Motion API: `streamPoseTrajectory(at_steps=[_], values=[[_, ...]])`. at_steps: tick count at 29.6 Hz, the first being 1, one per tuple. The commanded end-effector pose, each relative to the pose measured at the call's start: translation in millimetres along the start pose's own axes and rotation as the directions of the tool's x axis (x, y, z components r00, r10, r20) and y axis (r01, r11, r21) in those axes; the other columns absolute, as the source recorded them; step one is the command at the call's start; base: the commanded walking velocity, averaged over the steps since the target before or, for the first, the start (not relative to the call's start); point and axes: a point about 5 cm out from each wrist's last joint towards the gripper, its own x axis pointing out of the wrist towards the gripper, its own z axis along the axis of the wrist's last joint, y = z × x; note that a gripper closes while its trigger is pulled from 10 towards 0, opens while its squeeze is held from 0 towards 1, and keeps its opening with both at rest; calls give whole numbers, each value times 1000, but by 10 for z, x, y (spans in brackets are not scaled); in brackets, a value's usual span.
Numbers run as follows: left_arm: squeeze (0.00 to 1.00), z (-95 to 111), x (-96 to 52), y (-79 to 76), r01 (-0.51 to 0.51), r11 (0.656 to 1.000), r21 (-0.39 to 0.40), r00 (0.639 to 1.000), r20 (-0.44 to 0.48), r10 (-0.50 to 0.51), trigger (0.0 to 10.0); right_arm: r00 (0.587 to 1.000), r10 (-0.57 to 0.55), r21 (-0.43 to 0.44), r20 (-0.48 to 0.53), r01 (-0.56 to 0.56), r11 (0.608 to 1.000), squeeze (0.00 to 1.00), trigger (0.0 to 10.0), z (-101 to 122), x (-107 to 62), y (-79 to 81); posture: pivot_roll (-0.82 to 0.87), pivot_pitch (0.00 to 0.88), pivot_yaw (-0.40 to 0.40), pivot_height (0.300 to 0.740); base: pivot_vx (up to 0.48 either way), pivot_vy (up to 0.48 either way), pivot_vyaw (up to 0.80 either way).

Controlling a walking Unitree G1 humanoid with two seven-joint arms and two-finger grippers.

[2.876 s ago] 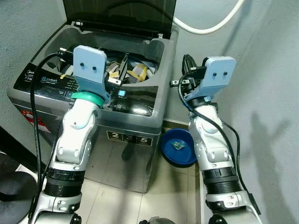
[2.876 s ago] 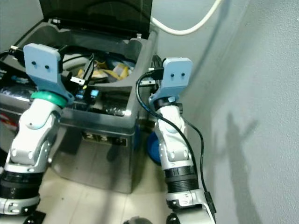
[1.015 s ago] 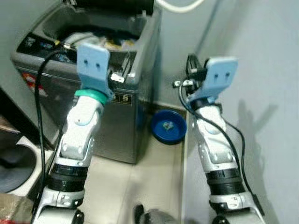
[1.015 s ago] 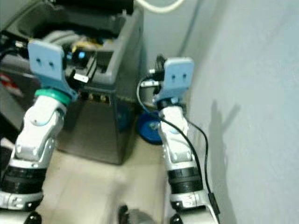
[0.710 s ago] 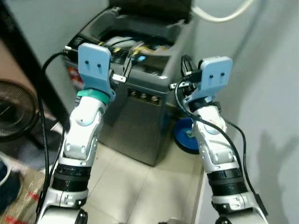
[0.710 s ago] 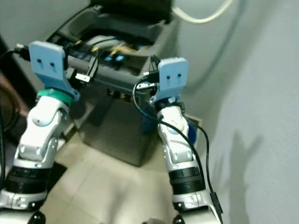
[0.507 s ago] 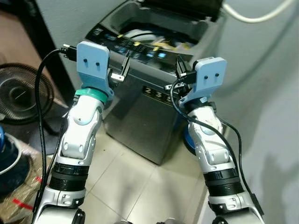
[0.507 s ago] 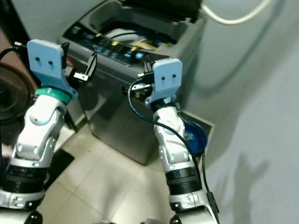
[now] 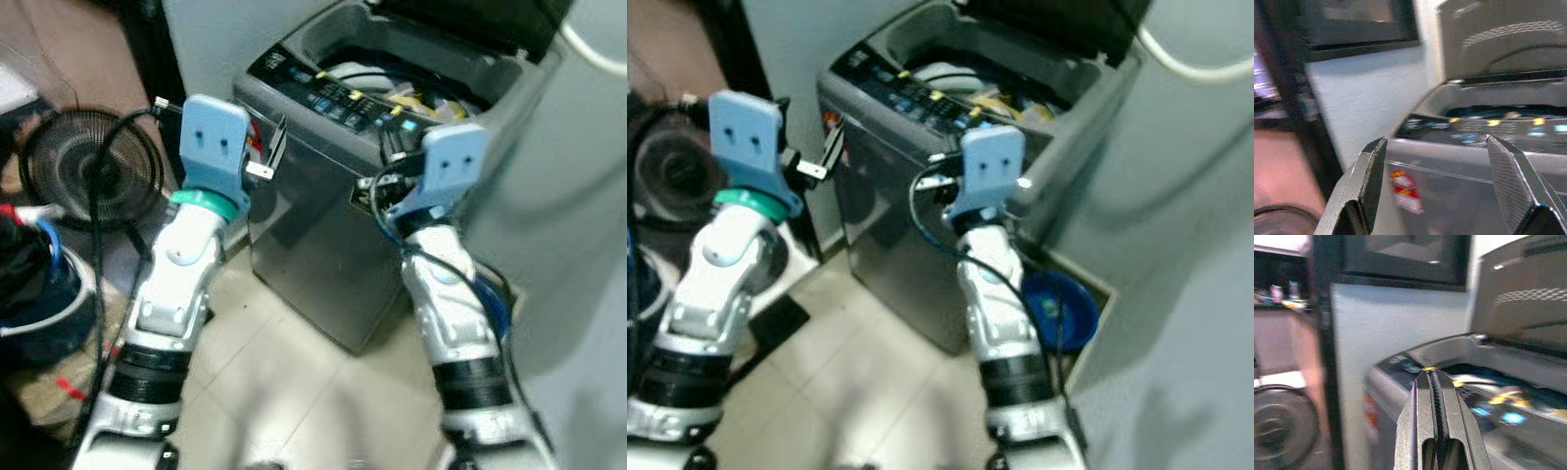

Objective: Clothes washing

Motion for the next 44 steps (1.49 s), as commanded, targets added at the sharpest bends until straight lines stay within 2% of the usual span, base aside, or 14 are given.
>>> streamPoseTrajectory(at_steps=[1, 19, 28, 44], values=[[0, -39, -22, -16, 7, 1000, 0, 1000, -18, -7, 10000, 1000, 1, 17, -17, -1, 1000, 0, 10000, -28, -28, 2, -8, 0, 14, 740, 0, 0, 788], [0, -47, -23, -32, 16, 1000, 17, 1000, -21, -15, 10000, 1000, 20, 30, -24, -19, 999, 0, 10000, -37, -47, 32, -8, 0, 18, 740, 0, 0, 784], [0, -35, -19, -31, 16, 1000, 20, 1000, -7, -15, 10000, 997, 65, 7, -42, -64, 998, 0, 10000, -69, -73, 115, -10, 0, 20, 740, 467, 0, 0], [0, -33, -14, -38, 15, 1000, 22, 1000, -6, -15, 10000, 998, 53, 4, -41, -53, 999, 0, 10000, -62, -70, 72, -11, 0, 19, 740, 465, 0, 675]])
